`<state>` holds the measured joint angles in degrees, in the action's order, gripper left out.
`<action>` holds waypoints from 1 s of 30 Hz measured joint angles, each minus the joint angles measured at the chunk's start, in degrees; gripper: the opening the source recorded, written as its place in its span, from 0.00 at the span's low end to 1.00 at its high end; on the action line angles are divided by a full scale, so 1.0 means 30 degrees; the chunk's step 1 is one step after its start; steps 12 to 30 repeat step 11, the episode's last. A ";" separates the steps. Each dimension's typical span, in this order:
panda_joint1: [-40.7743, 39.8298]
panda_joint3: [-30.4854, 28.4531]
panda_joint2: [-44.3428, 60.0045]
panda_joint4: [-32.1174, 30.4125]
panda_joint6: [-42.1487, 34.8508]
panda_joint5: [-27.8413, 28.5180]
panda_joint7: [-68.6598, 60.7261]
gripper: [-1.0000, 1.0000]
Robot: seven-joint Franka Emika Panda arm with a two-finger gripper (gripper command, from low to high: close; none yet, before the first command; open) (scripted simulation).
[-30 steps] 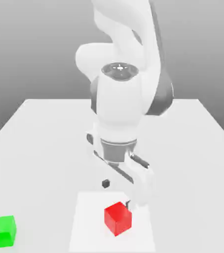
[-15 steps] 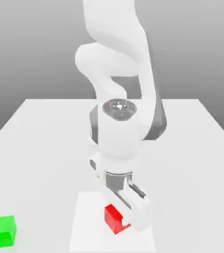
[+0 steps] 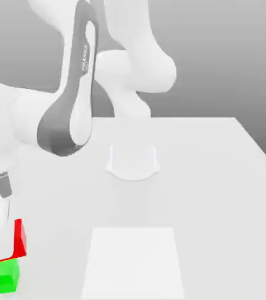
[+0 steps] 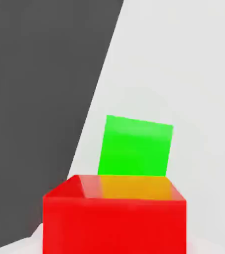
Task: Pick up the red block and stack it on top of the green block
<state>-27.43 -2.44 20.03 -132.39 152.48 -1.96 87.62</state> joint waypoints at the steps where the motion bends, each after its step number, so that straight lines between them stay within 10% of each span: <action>1: -0.0066 -0.0002 0.0381 0.0070 0.0309 -0.0039 -0.0058 1.00; 30: -0.0007 -0.0168 -0.1368 0.0035 -0.1429 0.0137 0.0037 1.00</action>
